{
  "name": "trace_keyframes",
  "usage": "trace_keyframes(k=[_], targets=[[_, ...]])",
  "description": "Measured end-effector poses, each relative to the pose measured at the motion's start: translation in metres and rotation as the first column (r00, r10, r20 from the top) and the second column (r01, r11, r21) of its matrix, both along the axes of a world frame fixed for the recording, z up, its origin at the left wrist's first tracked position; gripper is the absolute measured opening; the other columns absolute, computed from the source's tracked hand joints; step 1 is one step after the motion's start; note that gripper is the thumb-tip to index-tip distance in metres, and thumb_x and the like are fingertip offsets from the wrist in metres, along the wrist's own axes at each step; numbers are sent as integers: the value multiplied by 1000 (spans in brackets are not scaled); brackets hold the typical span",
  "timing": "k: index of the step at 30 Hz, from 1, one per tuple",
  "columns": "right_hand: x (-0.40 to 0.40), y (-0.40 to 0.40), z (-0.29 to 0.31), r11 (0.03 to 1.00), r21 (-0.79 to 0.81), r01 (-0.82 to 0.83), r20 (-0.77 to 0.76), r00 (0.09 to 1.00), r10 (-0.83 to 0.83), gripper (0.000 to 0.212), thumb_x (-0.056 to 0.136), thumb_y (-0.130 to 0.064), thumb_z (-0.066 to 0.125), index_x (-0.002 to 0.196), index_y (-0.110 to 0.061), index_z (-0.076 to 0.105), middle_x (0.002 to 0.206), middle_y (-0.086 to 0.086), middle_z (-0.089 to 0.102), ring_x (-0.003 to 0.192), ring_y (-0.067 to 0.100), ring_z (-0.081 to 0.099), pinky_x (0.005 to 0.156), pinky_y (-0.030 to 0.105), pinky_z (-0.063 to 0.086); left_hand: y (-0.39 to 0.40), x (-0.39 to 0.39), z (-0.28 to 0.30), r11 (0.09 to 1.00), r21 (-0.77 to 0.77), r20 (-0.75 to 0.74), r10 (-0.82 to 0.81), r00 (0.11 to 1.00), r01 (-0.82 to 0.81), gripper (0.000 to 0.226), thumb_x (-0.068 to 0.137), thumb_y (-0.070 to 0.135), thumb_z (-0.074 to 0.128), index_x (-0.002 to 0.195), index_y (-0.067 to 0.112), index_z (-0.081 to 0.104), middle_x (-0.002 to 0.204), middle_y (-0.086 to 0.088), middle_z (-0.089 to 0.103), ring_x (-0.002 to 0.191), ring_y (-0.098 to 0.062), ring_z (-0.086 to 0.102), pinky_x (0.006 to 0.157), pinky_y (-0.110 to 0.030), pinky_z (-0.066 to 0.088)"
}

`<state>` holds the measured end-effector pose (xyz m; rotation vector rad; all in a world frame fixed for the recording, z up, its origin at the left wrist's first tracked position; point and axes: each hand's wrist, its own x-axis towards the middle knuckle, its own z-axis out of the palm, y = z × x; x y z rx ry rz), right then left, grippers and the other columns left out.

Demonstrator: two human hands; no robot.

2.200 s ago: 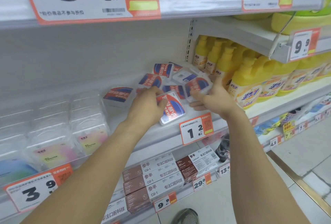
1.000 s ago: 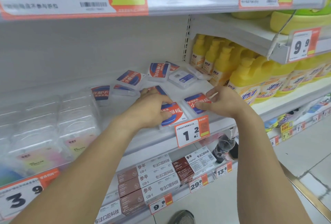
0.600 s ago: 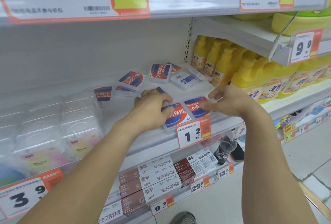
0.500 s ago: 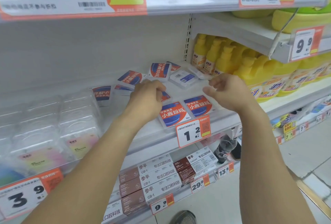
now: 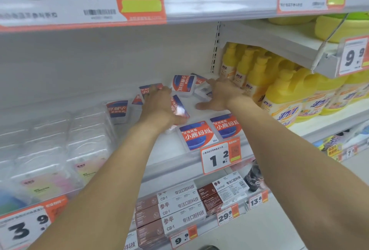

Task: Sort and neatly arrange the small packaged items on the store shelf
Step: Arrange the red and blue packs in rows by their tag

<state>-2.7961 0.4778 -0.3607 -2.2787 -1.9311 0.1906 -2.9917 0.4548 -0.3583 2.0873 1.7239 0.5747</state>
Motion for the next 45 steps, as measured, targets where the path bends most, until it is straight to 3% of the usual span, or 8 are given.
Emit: trace_keyframes(k=[4,12,21,28,31,35,41,45], targets=[[-4,1,1,997,59,-44,44,998,42,47,90,-35,65,131,-14,61,131,7,60,111,26,60,87,30,49,-9,2,4,991,133,214,-26,977,-3,51,80,12,77,126,24,58,128,-1,41,114,-14,48,78,-21,45],[10,-37,14,886,331,324,-580,811,-80,31,107,-31,34,130,-15,45,114,5,61,87,26,71,45,22,49,-8,8,0,991,109,453,-119,884,77,24,94,12,59,110,28,67,119,10,54,109,-7,50,73,-18,49],[17,-60,-11,897,234,376,-854,520,4,47,88,-28,72,129,-22,49,109,-6,66,84,13,72,64,29,62,-8,21,0,992,73,378,-120,918,100,38,88,13,67,119,32,58,130,2,44,118,-14,48,79,-22,47],[8,-69,8,649,379,659,-925,255,282,30,84,-24,77,99,-19,52,88,-2,73,81,12,75,66,27,59,-5,6,9,988,113,593,16,805,-102,48,87,15,70,130,25,51,111,3,53,97,-11,58,75,-22,51],[8,-71,15,637,519,570,-851,418,319,21,92,-26,69,108,-16,58,86,-6,68,73,-2,68,62,18,52,-7,3,13,993,106,689,-32,724,-57,47,85,12,72,127,20,51,102,6,64,86,-4,61,70,-18,52],[9,-70,8,716,576,394,-719,660,215,47,90,-32,70,132,-17,57,106,-6,67,82,-6,65,64,8,50,-1,4,10,981,195,508,-96,856,-6,26,90,12,65,116,16,66,108,6,65,98,-10,62,82,-23,51],[0,-63,0,726,563,396,-699,697,162,28,90,-27,71,112,-17,58,102,-9,64,77,-12,62,58,3,47,13,12,-16,989,143,282,-68,957,28,26,94,18,60,120,23,65,126,-2,55,107,-13,54,86,-25,45],[3,-61,-2,788,532,310,-628,769,121,27,98,-22,58,125,-19,62,123,-1,64,102,9,64,70,10,48,18,9,-21,965,142,520,115,846,-219,21,92,16,63,112,16,65,111,1,61,96,-15,59,75,-25,47]])
